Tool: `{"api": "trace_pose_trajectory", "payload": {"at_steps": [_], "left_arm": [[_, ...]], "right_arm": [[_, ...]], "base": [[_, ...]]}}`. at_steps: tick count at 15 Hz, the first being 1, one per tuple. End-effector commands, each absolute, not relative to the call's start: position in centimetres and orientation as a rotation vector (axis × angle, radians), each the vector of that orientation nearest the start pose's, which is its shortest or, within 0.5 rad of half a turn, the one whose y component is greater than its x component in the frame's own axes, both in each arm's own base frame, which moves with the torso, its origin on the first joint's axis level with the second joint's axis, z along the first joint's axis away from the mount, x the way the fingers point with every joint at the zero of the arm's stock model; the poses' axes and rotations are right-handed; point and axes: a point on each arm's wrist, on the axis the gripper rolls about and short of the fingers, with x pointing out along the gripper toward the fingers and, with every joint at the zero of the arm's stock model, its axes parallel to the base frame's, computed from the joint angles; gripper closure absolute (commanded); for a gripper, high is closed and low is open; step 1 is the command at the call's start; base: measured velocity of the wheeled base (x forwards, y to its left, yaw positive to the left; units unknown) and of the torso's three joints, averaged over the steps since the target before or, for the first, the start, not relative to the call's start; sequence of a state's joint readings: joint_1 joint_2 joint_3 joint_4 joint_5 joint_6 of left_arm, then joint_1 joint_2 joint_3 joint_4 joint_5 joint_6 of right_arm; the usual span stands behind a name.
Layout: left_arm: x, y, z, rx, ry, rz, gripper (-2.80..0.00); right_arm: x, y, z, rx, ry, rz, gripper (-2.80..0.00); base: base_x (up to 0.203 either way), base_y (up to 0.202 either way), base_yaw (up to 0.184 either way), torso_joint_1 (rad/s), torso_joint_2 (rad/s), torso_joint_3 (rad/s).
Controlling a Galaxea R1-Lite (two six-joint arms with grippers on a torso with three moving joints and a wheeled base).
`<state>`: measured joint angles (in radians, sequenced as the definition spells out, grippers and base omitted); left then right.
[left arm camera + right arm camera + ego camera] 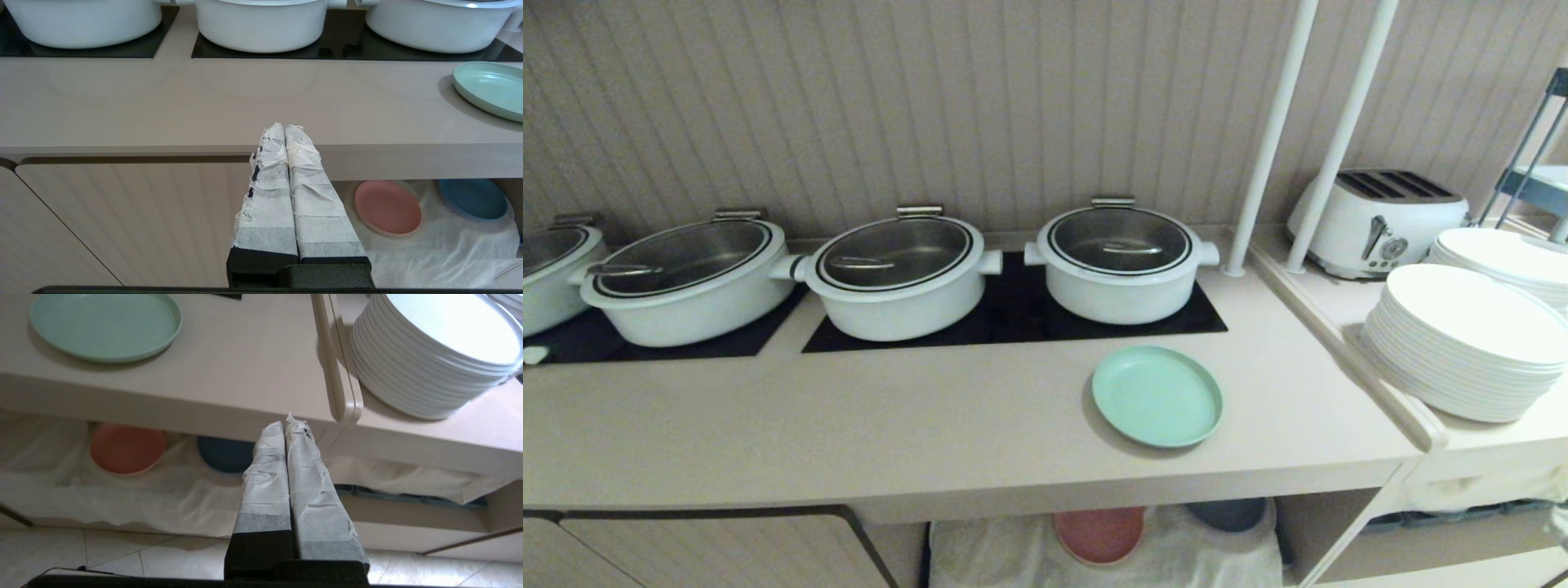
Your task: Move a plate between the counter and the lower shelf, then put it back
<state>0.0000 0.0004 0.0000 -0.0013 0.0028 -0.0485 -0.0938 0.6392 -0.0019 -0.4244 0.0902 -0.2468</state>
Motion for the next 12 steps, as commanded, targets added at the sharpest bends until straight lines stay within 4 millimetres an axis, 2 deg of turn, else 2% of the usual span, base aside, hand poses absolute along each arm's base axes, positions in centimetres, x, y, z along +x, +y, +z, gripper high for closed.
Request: {"api": "trace_pose_trajectory", "payload": {"at_steps": [1, 3, 5, 10, 12], "left_arm": [[-2.3, 0.0, 7.6, -0.049, -0.002, 0.003, 0.00], [-2.3, 0.0, 7.6, -0.049, -0.002, 0.003, 0.00], [-2.3, 0.0, 7.6, -0.049, -0.002, 0.003, 0.00], [-2.3, 0.0, 7.6, -0.049, -0.002, 0.003, 0.00], [-2.3, 0.0, 7.6, -0.049, -0.002, 0.003, 0.00]], "right_arm": [[1.8, 0.0, 10.4, -0.234, 0.152, 0.014, 0.00], [0.5, 0.2, 9.4, -0.234, 0.156, 0.017, 0.00], [0.1, 0.2, 8.9, -0.204, 0.174, 0.032, 0.00], [-2.1, 0.1, 7.8, -0.118, 0.007, 0.029, 0.00], [-2.3, 0.1, 7.6, -0.098, -0.003, 0.028, 0.00]], "base": [[0.000, 0.000, 0.000, 0.000, 0.00, 0.000], [0.000, 0.000, 0.000, 0.000, 0.00, 0.000], [0.000, 0.000, 0.000, 0.000, 0.00, 0.000], [0.000, 0.000, 0.000, 0.000, 0.00, 0.000], [0.000, 0.000, 0.000, 0.000, 0.00, 0.000]]}}
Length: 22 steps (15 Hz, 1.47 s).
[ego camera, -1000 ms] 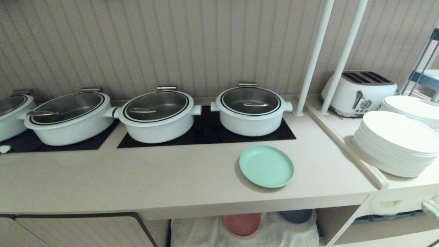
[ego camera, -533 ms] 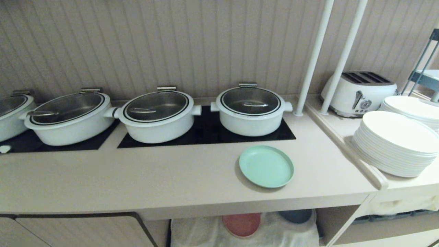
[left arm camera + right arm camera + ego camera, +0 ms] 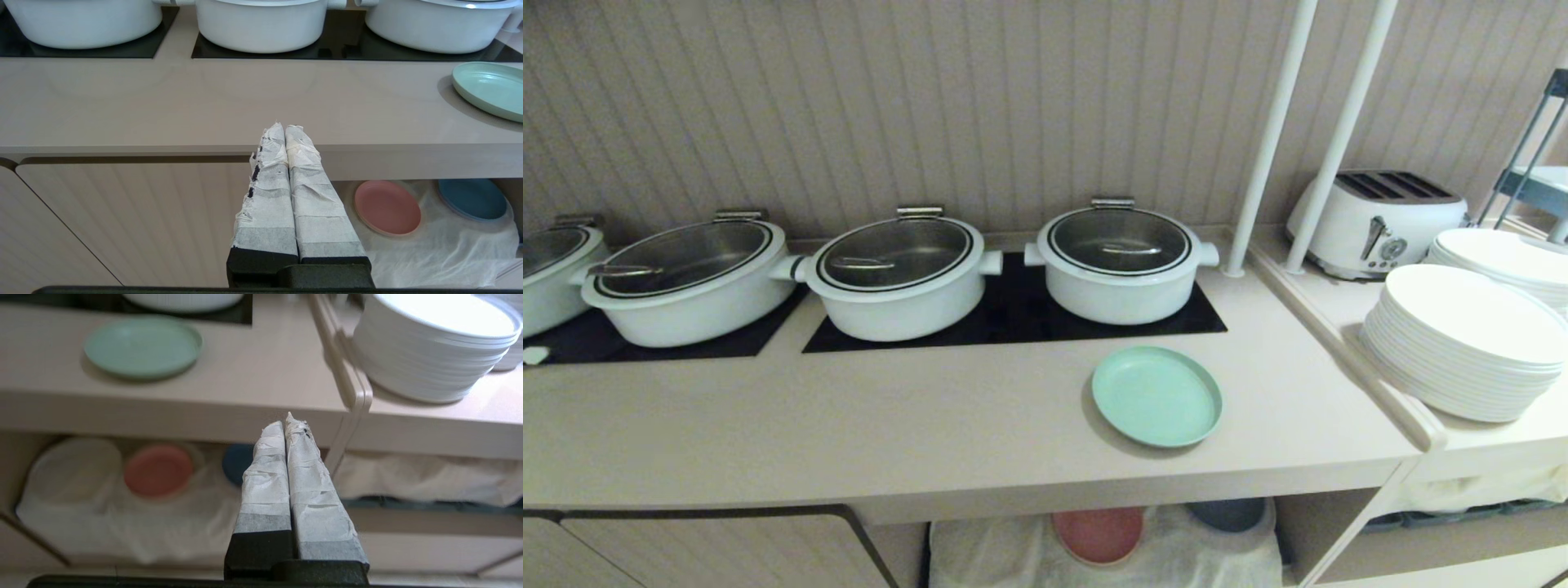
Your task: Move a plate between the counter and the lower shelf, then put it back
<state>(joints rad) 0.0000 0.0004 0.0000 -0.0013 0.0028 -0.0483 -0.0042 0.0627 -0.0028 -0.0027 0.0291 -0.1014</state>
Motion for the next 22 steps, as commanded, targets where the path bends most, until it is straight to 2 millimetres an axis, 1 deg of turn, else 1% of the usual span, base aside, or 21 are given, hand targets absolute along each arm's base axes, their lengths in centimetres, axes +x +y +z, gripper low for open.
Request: {"api": "trace_pose_trajectory", "payload": {"at_steps": [1, 6, 9, 22], "left_arm": [[-2.28, 0.01, 7.56, -0.049, -0.002, 0.003, 0.00], [-2.28, 0.01, 7.56, -0.049, -0.002, 0.003, 0.00], [-2.28, 0.01, 7.56, -0.049, -0.002, 0.003, 0.00], [-2.28, 0.01, 7.56, -0.049, -0.002, 0.003, 0.00]], "right_arm": [[-2.28, 0.06, 7.57, -0.091, -0.003, 0.028, 0.00], [-2.28, 0.06, 7.56, -0.087, -0.002, 0.028, 0.00], [-2.28, 0.06, 7.53, -0.047, 0.001, 0.026, 0.00], [-2.28, 0.06, 7.55, -0.040, 0.000, 0.025, 0.00]], "base": [[0.000, 0.000, 0.000, 0.000, 0.00, 0.000], [0.000, 0.000, 0.000, 0.000, 0.00, 0.000], [0.000, 0.000, 0.000, 0.000, 0.00, 0.000], [0.000, 0.000, 0.000, 0.000, 0.00, 0.000]]}}
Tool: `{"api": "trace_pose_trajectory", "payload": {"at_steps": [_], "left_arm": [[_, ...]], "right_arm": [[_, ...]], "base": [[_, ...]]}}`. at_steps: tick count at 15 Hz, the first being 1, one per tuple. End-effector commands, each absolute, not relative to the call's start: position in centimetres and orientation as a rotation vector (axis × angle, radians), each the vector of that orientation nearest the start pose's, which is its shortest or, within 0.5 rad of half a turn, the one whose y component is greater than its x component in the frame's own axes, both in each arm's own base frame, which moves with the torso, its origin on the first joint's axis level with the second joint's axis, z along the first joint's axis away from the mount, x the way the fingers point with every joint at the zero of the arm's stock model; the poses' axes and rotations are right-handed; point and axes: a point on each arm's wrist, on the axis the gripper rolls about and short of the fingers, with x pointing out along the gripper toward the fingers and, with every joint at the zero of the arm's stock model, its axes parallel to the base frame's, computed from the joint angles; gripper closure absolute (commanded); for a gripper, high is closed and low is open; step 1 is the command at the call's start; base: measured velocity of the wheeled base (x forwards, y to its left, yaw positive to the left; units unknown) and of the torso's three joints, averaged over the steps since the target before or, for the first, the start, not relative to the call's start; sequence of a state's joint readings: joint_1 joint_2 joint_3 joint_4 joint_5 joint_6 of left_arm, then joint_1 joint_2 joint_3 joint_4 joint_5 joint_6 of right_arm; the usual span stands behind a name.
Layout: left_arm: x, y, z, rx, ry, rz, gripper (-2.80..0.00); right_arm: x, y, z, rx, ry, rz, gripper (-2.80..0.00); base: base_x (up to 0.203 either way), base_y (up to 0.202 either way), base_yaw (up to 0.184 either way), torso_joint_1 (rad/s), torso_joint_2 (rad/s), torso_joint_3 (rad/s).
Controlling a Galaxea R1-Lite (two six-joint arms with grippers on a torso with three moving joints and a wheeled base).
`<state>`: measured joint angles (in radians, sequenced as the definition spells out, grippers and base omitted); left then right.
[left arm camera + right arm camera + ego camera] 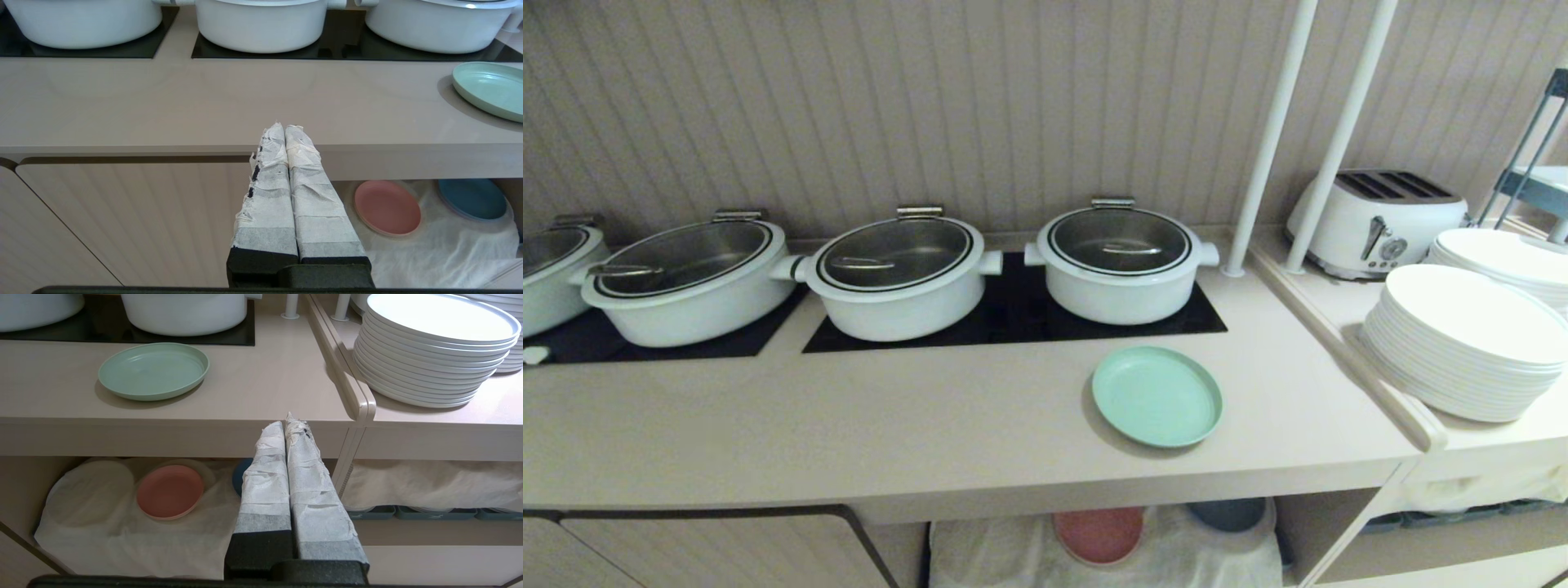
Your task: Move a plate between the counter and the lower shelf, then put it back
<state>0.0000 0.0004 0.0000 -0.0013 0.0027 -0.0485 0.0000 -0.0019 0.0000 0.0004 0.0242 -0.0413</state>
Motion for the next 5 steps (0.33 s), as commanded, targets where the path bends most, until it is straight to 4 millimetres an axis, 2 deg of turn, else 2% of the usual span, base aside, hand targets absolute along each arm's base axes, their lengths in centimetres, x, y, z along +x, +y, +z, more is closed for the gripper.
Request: {"api": "trace_pose_trajectory", "payload": {"at_steps": [1, 5], "left_arm": [[-2.28, 0.01, 7.56, -0.049, -0.002, 0.003, 0.00], [-2.28, 0.01, 7.56, -0.049, -0.002, 0.003, 0.00]], "right_arm": [[-2.28, 0.06, 7.55, -0.036, 0.000, 0.025, 0.00], [-2.28, 0.06, 7.55, -0.031, 0.000, 0.025, 0.00]], "base": [[0.000, 0.000, 0.000, 0.000, 0.00, 0.000], [0.000, 0.000, 0.000, 0.000, 0.00, 0.000]]}}
